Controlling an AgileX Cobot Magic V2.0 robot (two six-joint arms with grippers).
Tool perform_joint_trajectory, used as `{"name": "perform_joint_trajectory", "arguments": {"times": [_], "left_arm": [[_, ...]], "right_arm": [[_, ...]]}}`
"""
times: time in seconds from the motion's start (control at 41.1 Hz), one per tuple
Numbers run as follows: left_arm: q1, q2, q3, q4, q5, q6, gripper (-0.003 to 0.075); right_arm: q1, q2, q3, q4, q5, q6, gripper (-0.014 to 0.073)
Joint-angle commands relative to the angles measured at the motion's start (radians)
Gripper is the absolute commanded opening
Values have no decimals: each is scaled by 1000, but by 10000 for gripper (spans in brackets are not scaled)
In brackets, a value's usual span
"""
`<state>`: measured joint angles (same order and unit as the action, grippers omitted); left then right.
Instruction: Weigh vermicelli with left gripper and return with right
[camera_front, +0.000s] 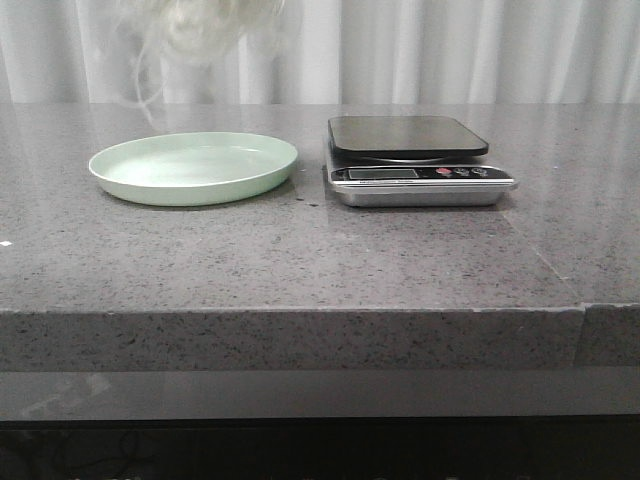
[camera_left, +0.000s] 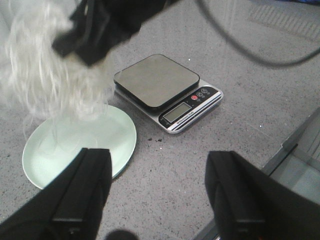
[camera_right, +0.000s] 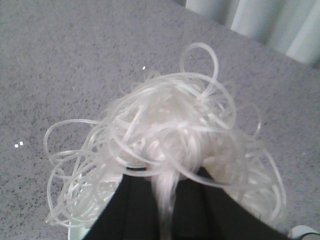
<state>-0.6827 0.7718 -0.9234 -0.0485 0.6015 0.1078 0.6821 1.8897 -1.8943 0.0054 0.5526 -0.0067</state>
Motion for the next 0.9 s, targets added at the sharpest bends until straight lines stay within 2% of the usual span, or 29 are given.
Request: {"name": "perform_joint_trajectory", "arguments": {"times": [0.0,0.171,0.244,0.414,0.487,0.779,0.877], "left_arm": [[-4,-2,-26,-13,-85,-10,472],[-4,-2,-26,-13,-85,-10,472],[-4,-2,-26,-13,-85,-10,472],[-4,-2,-26,-13,-85,-10,472],[-4,-2,-26,-13,-85,-10,472],[-4,-2,-26,-13,-85,-10,472],[-4,-2,-26,-13,-85,-10,472]], "right_arm": [[11,-6,-38,-5,-99,-11,159],[11,71,-38,-5,-68,-11,161],[11,87,-38,-5,-54,-11,195],[11,83,-38,-5,-55,-11,429],[11,63,-38,-5,-48,-11,483],[0,-150,-24,-5,126,-10,484],[-9,-242,29,-20,117,-11,484]]}}
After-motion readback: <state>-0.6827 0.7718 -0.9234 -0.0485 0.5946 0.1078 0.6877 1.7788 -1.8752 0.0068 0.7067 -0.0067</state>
